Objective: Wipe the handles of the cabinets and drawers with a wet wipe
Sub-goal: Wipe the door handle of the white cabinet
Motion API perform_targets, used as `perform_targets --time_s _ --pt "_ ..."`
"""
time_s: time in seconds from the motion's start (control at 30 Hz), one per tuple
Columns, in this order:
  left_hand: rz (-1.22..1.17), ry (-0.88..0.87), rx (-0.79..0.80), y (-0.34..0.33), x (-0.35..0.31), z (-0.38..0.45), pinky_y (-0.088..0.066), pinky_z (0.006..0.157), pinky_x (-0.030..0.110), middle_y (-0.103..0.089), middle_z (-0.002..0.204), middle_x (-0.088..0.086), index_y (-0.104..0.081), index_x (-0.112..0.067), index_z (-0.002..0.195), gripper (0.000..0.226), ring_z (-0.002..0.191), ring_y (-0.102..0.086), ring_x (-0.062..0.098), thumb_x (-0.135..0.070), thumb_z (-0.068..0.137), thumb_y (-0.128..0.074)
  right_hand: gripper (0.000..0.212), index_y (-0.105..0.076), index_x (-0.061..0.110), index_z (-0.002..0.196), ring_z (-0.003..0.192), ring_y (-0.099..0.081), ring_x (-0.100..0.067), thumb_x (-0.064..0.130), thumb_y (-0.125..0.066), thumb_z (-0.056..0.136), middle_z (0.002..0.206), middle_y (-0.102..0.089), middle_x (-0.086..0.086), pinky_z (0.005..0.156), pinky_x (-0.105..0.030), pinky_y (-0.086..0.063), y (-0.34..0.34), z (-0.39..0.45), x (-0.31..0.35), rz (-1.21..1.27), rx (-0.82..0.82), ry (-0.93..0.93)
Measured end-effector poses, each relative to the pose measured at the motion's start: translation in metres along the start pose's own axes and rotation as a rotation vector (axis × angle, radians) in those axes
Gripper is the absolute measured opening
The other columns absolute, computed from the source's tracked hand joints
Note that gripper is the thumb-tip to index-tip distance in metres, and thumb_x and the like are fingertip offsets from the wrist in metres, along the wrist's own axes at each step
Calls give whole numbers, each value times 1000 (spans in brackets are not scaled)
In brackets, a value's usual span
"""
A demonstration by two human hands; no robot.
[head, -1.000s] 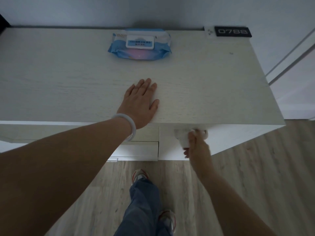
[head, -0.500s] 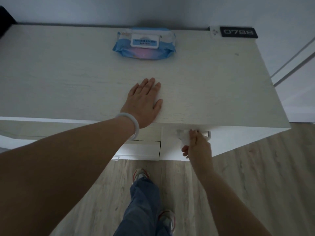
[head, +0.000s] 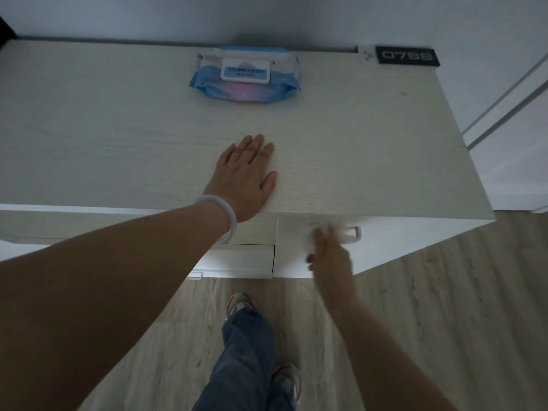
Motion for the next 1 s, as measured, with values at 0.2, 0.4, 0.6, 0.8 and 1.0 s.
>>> perform_targets --time_s 0.2,0.4,0.6,0.8,1.0 --pt "5 2 -3 0 2 0 -10 120 39 -19 160 4 -24 -19 152 59 148 -14 21 -44 99 -29 41 -50 25 130 79 -69 -25 47 -29 102 86 -70 -5 82 -47 -54 15 3 10 -302 72 172" --pt "-7 -1 9 -2 1 1 -9 121 39 -18 160 5 -23 -19 152 60 148 -13 21 -45 99 -27 35 -50 23 122 75 -68 -23 44 -30 101 101 -68 -7 72 -46 -58 22 7 -1 -256 -86 140" --pt "-1 0 -2 -1 1 1 -11 120 39 -20 160 5 -25 -19 151 62 148 -15 21 -47 96 -23 60 -48 28 120 83 -69 -28 72 -23 88 94 -70 -6 78 -49 -56 -7 -3 23 -256 -21 210" --pt "3 2 -6 -1 1 0 -11 120 39 -21 159 5 -26 -19 151 62 147 -16 22 -47 96 -25 57 -44 18 137 61 -66 -18 55 -32 94 65 -60 5 63 -33 -53 25 -3 15 -512 13 352" --pt "-1 4 10 -1 1 0 -9 120 39 -19 160 4 -24 -19 152 63 148 -14 21 -48 95 -22 45 -46 16 135 63 -67 -12 44 -38 100 75 -68 -3 67 -37 -59 -7 -2 23 -190 57 181"
Point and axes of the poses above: each hand's wrist, its own z-axis towards the middle knuckle, its own y-axis out of the back of the hand, x = y × z, the point moved 6 cm from there along z, towards the middle knuckle
